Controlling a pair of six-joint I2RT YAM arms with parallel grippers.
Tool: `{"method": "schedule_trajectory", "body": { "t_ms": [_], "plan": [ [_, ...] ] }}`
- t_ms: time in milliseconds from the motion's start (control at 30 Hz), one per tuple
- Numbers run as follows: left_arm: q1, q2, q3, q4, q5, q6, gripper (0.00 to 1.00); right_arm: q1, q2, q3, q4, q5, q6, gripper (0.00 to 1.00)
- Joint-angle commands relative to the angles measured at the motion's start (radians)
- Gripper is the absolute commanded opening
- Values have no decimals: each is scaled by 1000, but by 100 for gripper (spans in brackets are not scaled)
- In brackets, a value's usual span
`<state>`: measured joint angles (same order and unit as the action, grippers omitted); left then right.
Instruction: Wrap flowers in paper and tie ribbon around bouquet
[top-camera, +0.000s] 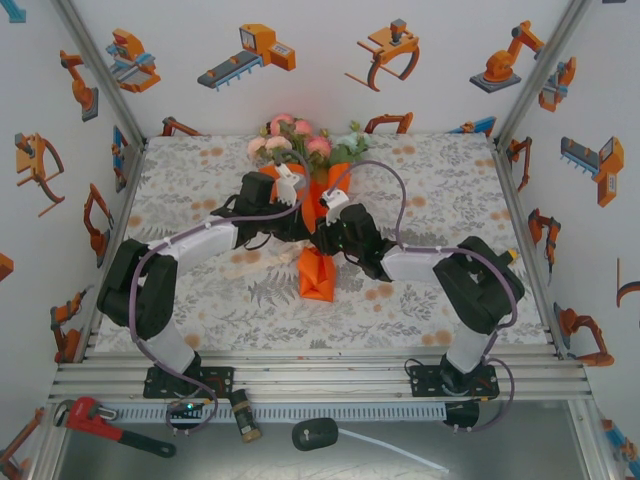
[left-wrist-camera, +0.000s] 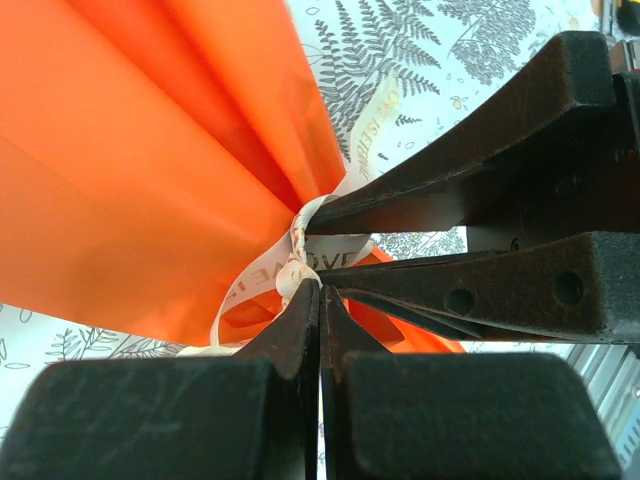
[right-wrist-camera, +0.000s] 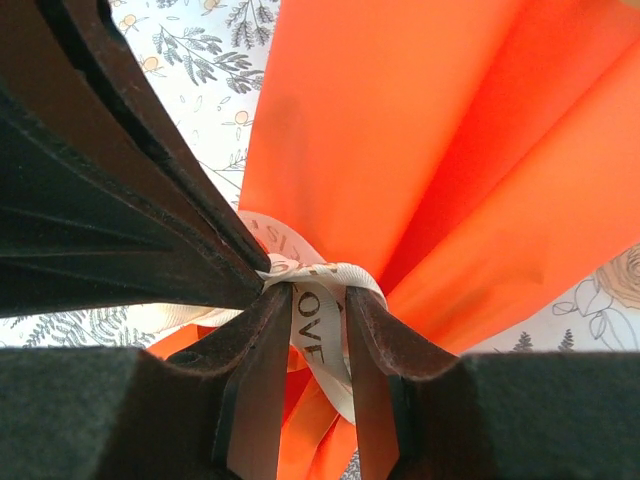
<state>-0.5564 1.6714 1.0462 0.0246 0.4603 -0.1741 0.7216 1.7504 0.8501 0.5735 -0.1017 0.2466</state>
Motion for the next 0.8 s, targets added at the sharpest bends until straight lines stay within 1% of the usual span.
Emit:
{"method": "schedule_trajectory", "body": {
  "t_ms": [0,33,100,133,200,267,300,333,433,467,567,667,767],
  "plan": [
    [-19,-45,-30,85,-32,-123,4,7,-7,24,95,99,81,31],
    [-30,-52,-41,110,-46,-160,4,7,-7,19,95,130,98,32],
    [-66,-64,-60,144,-99,-235,4,7,3,13,105,175,128,38],
    [-90,-72,-67,145,-135,-265,4,7,8,11,114,182,128,39],
    [-135,-88,-70,119,-216,-301,4,7,18,12,118,202,128,39],
    [-179,-105,-81,98,-295,-325,4,1,16,9,120,211,137,34],
    [-191,-109,-86,91,-317,-332,5,-2,14,7,123,207,145,30],
    [-201,-114,-95,89,-332,-336,7,-5,13,4,129,195,150,24],
    [-209,-122,-118,88,-342,-349,18,-14,4,-20,169,125,152,4],
    [-210,-127,-122,90,-336,-345,23,-16,0,-30,192,97,146,0],
    [-210,-154,-133,96,-343,-315,34,-22,-1,-49,231,13,129,0],
    [-198,-204,-133,78,-384,-298,42,-26,-4,-76,254,-16,127,0],
    [-166,-271,-118,31,-401,-298,47,-32,-15,-109,279,-41,117,0]
  ]
}}
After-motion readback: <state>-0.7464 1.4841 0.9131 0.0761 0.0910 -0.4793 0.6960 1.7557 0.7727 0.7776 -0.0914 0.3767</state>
